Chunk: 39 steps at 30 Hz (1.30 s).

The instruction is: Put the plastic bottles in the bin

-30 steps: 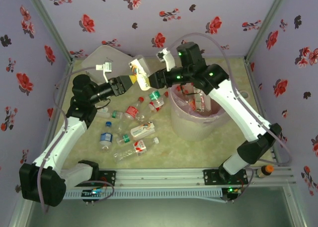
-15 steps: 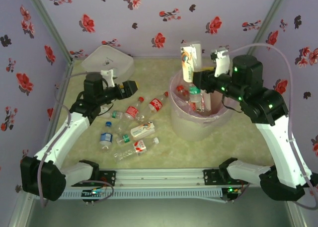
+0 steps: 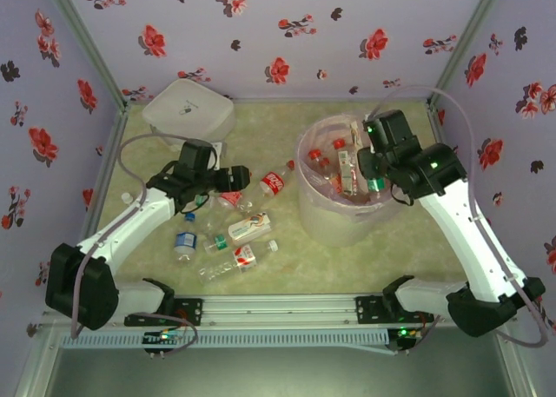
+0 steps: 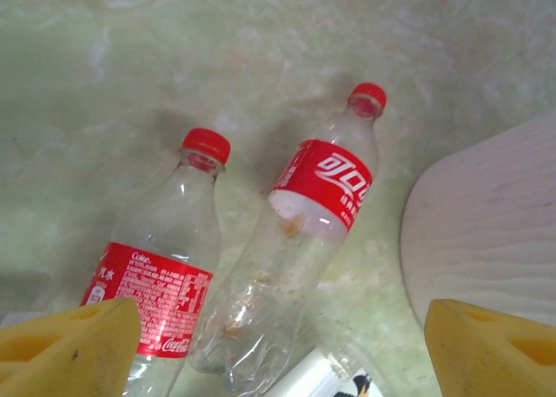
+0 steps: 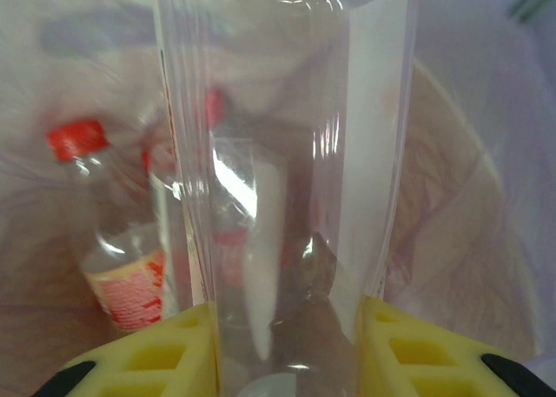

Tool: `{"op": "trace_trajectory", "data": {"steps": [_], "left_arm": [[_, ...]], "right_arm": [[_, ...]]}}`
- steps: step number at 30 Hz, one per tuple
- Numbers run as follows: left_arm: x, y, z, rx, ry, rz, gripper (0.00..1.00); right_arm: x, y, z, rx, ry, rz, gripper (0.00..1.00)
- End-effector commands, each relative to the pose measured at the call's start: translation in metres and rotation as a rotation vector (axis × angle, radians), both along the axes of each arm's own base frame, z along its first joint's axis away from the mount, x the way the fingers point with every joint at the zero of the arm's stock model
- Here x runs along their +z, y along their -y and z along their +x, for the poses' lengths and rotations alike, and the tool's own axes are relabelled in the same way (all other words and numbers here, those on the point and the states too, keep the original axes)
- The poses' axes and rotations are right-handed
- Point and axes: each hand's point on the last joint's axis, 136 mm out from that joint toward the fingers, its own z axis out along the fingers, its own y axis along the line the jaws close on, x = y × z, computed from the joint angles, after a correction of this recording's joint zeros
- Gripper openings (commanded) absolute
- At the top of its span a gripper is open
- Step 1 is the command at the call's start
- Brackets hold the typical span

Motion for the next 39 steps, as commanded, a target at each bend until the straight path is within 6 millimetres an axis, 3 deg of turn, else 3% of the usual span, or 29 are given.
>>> {"op": "trace_trajectory", "data": {"steps": [1,8,18,22,27,34,39], "left_arm": [[0.003,-0.003,0.004,-0.007,0.026,0.069,0.87],[-0.004,0.001,0.003,-0.025,0.014,0.096,0.89],[-0.028,0.001,-0.004,-0.065,-0.029,0.196,0.93],[-0.034,0.002,-0.006,-0.086,-0.039,0.241,0.95],[-0.035,0.005,-0.009,-0.111,-0.043,0.269,0.93],[-0.037,0.026,-0.012,-0.176,-0.031,0.279,0.89],[-0.048,0.040,-0.012,-0.218,-0.046,0.294,0.87]], "right_arm": [[-0.025,0.017,-0.003,-0.104,-0.068,-0.019,0.07],[-0.081,-0.008,-0.004,-0.093,-0.217,0.098,0.16],[-0.106,-0.022,-0.003,-0.068,-0.271,0.149,0.42],[-0.112,-0.026,-0.004,-0.066,-0.291,0.165,0.57],[-0.077,-0.028,-0.002,-0.039,-0.197,0.218,0.72],[0.002,-0.030,0.001,0.014,0.065,0.351,0.95],[0.054,-0.032,-0.005,0.056,0.245,0.466,0.99]]}}
